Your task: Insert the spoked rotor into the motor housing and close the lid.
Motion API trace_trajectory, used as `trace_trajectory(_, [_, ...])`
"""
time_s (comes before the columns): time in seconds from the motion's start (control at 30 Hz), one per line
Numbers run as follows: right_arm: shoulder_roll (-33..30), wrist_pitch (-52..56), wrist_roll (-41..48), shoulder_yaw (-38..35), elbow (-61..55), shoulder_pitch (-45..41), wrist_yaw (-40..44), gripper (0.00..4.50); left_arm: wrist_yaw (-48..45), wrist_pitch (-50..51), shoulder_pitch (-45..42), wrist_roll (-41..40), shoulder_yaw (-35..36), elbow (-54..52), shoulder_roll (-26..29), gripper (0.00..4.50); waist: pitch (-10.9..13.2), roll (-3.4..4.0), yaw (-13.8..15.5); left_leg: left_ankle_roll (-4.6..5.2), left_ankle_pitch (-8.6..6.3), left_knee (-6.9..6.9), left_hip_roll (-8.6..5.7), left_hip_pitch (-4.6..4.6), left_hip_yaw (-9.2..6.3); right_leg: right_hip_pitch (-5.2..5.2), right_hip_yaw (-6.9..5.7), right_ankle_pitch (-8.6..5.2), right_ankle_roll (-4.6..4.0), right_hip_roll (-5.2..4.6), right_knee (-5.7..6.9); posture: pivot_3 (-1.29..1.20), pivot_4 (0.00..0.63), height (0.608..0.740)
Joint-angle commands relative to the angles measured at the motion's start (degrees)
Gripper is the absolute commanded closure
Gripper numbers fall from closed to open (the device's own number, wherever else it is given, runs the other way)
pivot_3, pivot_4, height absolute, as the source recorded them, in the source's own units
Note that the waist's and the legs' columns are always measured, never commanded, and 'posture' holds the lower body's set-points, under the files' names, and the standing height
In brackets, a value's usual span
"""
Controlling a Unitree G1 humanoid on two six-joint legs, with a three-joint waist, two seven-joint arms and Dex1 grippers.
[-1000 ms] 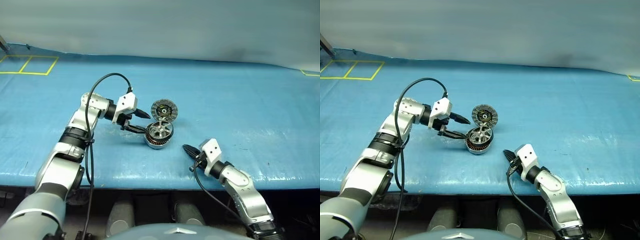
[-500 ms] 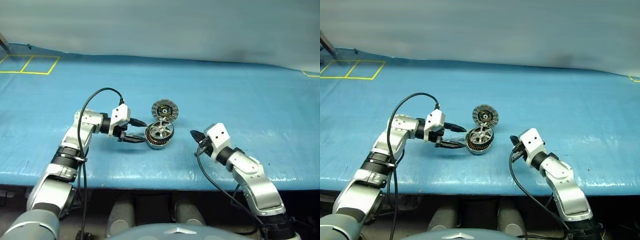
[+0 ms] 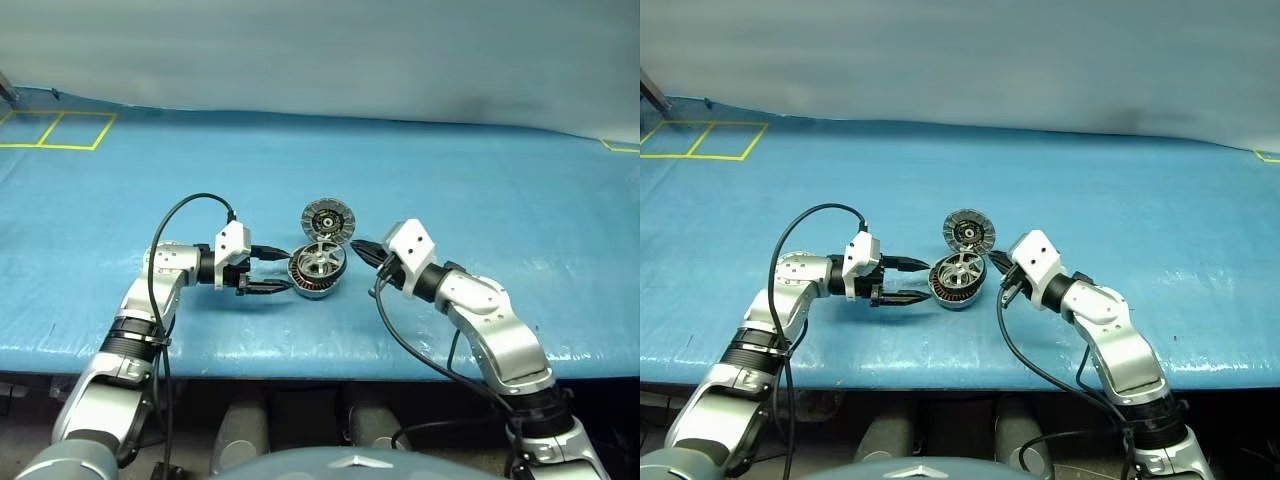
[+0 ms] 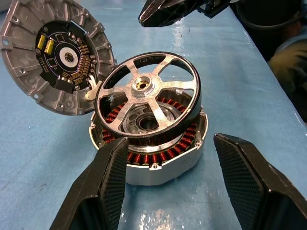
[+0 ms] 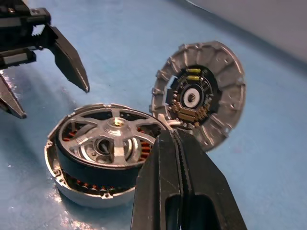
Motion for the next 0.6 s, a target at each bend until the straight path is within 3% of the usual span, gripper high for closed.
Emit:
trace_trajectory(0.03, [-0.2, 1.3, 0.8, 1.5, 0.4, -2.7, 1.9, 4.50, 0.8, -2.7, 1.6, -2.2, 2.5, -0.9, -0.5, 1.43, 0.0, 0.00, 0.0, 0.00, 0.00, 0.00, 0.00, 0.00, 0.00, 0.00, 0.00, 0.00, 0.00, 0.00, 0.00, 0.00, 0.150, 0.740])
trace_trajectory(0.33, [-0.9, 4.8, 0.8, 5.3, 4.0, -8.5, 6.1, 4.50, 3.2, -4.8, 5.7, -2.2, 2.5, 0.2, -1.9, 1.43, 0.0, 0.00, 0.1, 0.00, 0.00, -0.01, 0.00, -0.01, 0.00, 0.00, -0.02, 0.00, 0.00, -0.01, -0.02, 0.00, 0.150, 0.740])
trace_trajectory(0.5, [-1.0, 4.8, -0.5, 6.6, 4.9, -10.2, 6.1, 3.30, 3.7, -5.3, 7.1, -2.5, 2.2, -0.4, -2.1, 1.38, 0.0, 0.00, 0.0, 0.00, 0.00, -0.05, 0.00, -0.01, 0.00, -0.02, -0.02, 0.00, 0.00, -0.01, -0.05, 0.00, 0.150, 0.740])
trace_trajectory(0.6, [-0.9, 5.0, -0.3, 6.7, 5.4, -10.7, 6.5, 3.30, 4.2, -5.6, 7.5, -2.5, 2.5, -0.4, -2.2, 1.38, 0.0, 0.00, 0.0, 0.00, 0.00, -0.05, 0.00, -0.01, 0.00, -0.03, -0.02, 0.00, 0.00, -0.01, -0.05, 0.00, 0.150, 0.740])
